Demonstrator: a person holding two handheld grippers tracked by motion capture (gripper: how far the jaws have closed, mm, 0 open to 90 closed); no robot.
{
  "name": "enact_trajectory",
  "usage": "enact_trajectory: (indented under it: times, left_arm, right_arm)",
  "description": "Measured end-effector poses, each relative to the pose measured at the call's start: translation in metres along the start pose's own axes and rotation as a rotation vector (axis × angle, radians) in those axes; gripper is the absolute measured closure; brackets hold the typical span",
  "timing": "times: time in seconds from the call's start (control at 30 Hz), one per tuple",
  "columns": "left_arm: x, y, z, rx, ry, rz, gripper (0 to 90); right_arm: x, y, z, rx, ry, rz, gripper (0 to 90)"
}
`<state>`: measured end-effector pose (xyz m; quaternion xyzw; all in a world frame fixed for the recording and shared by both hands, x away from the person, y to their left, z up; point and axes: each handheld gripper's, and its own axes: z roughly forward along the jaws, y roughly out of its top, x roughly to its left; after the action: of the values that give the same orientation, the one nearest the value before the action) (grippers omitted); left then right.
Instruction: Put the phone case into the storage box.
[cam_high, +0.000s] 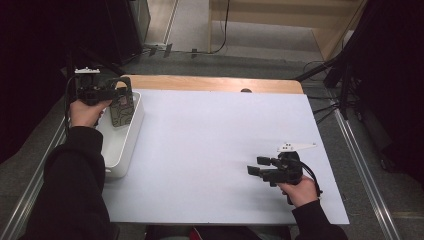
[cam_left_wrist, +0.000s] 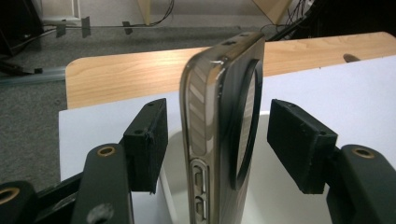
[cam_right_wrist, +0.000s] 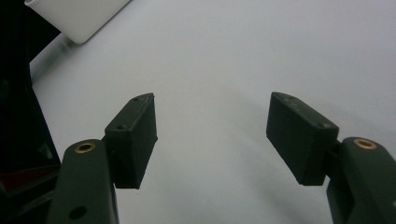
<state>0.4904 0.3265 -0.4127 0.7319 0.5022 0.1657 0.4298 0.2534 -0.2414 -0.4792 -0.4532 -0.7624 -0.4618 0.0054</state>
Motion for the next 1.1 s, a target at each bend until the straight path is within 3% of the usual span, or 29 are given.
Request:
enact_trajectory:
  times: [0.27, 0.33, 1.1]
  left_arm:
    - [0.001, 0.001, -0.006, 0.004, -0.008, -0.021, 30.9]
    - [0.000, 0.001, -0.006, 0.007, -0.016, -0.025, 25.7]
    - [-0.003, 0.003, -0.031, 0.020, -0.040, -0.066, 25.7]
  right_arm:
    - [0.000, 0.000, 0.000, -0.002, 0.000, -0.001, 32.3]
    - [0.000, 0.000, 0.000, 0.000, 0.000, -0.001, 32.3]
    - [0.000, 0.002, 0.001, 0.003, -0.002, -0.004, 32.2]
